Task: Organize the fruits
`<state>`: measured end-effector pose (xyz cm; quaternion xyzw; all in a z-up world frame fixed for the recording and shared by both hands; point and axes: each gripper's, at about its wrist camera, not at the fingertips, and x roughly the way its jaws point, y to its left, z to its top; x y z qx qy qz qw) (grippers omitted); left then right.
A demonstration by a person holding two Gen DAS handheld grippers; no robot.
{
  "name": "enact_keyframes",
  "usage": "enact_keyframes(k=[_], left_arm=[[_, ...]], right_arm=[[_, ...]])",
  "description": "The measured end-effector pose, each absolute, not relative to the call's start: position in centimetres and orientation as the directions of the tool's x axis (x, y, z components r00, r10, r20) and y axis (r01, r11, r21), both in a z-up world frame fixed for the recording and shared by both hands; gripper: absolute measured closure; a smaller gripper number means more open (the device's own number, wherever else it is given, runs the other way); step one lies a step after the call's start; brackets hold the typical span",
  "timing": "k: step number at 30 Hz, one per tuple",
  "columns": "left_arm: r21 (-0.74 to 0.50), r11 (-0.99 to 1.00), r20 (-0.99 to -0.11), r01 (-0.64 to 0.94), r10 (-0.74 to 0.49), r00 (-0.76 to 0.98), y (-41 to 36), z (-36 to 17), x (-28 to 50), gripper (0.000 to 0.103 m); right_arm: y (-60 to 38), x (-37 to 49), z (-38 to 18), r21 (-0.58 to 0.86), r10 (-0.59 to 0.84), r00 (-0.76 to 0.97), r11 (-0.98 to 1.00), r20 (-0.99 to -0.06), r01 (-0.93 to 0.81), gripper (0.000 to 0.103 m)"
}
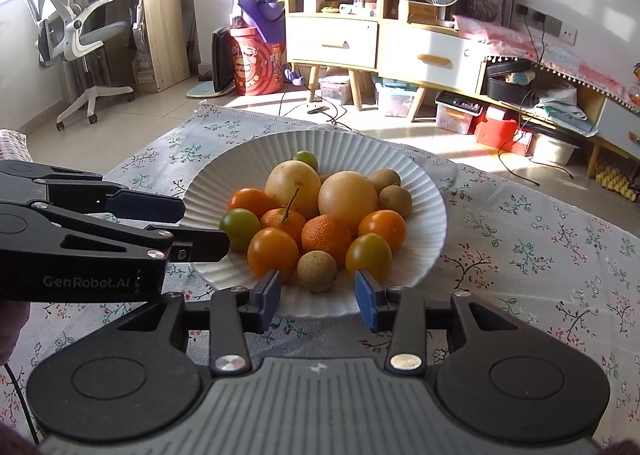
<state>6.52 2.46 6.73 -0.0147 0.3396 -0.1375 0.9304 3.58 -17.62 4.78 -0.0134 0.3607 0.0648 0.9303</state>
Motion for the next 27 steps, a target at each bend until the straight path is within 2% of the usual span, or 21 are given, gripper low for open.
enact_keyframes(k=[4, 8, 9, 18, 27], left_arm=[[-0.127, 0.965, -0.621, 0.228, -0.257, 0.74, 2.7, 7.3, 5.9, 0.038], [-0.133, 0.97, -0.622, 0.201, -0.24, 0.745, 3.0, 7.8, 5.1, 0.024], [-0.134, 0.971, -0.627, 0.198, -0.237, 0.742, 3.1, 7.9, 4.8, 0.022], [-0.108, 0.984, -0.658, 0.144, -0.179, 0.732, 3.0, 8.9, 2.4, 0.008], [-0.073, 0.991, -0.672, 0.109, -0.129, 0.729, 2.6, 10.0, 0.8, 0.008]], right_arm=[[-18.2, 3.1, 5.4, 0.055, 0.125, 0.737, 0.991, -0.664, -0.119, 0.048], [-18.5, 2.5, 5.8, 0.069, 0.13, 0.734, 0.991, -0.667, -0.113, 0.038], [-18.6, 2.4, 6.0, 0.072, 0.13, 0.733, 0.991, -0.667, -0.11, 0.034], [-19.8, 0.7, 7.2, 0.087, 0.068, 0.715, 0.996, -0.695, -0.011, 0.019], [-19.8, -1.1, 7.9, 0.054, -0.007, 0.67, 0.996, -0.742, 0.07, 0.008]])
